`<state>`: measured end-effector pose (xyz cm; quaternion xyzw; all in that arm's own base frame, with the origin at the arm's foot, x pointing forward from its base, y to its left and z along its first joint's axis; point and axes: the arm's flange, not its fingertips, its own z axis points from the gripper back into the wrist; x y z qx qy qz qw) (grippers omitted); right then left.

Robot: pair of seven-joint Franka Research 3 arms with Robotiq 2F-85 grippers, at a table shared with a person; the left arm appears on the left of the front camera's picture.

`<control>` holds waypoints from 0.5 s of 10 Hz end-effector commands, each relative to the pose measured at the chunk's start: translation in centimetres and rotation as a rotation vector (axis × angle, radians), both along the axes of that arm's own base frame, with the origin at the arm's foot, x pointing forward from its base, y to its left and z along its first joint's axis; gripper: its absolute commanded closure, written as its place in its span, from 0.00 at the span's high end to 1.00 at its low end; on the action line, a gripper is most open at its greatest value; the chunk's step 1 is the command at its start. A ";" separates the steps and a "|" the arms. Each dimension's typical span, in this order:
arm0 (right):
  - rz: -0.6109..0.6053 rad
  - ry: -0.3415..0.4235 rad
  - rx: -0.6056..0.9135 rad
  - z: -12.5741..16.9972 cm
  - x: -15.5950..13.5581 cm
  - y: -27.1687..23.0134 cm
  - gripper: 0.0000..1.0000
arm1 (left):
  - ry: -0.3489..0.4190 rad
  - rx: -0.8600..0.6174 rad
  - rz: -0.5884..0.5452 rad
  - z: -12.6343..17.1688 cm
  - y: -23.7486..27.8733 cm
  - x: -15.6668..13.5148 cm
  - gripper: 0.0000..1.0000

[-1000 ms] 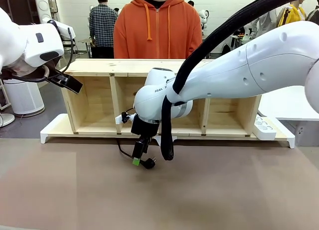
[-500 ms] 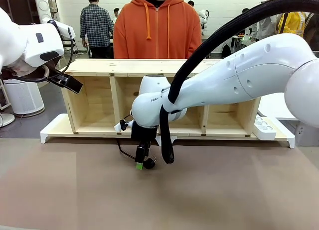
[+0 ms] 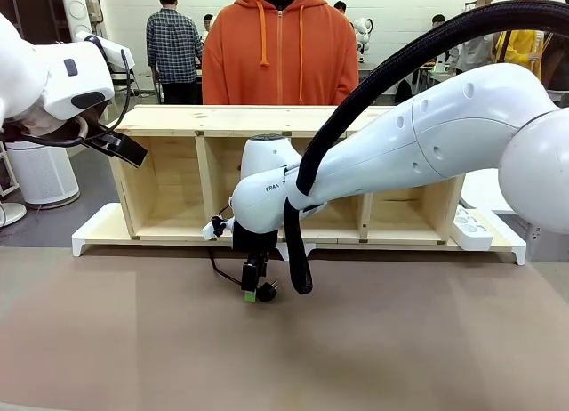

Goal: Perform cable management.
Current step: When the cord part of the Power Cable appears at the lower middle area of the table and stops, grasp the cord part of the Power Cable.

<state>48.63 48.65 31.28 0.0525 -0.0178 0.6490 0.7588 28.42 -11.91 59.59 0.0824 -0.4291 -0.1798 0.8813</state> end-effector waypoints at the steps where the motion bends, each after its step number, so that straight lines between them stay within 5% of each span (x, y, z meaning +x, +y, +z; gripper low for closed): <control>1: -0.021 -0.026 -0.003 -0.3 0.4 0.6 1.00 | -0.011 -0.001 -0.003 -0.1 -0.1 0.2 1.00; 2: -0.028 -0.033 -0.013 -0.4 0.5 0.4 1.00 | -0.011 -0.001 -0.003 -0.1 -0.1 0.2 1.00; 3: -0.025 -0.037 -0.021 -0.5 0.5 0.4 0.82 | -0.011 -0.001 -0.003 -0.1 -0.1 0.2 1.00; 5: 0.001 -0.032 0.009 -0.7 0.7 0.5 0.73 | -0.011 -0.001 -0.003 -0.1 -0.1 0.2 1.00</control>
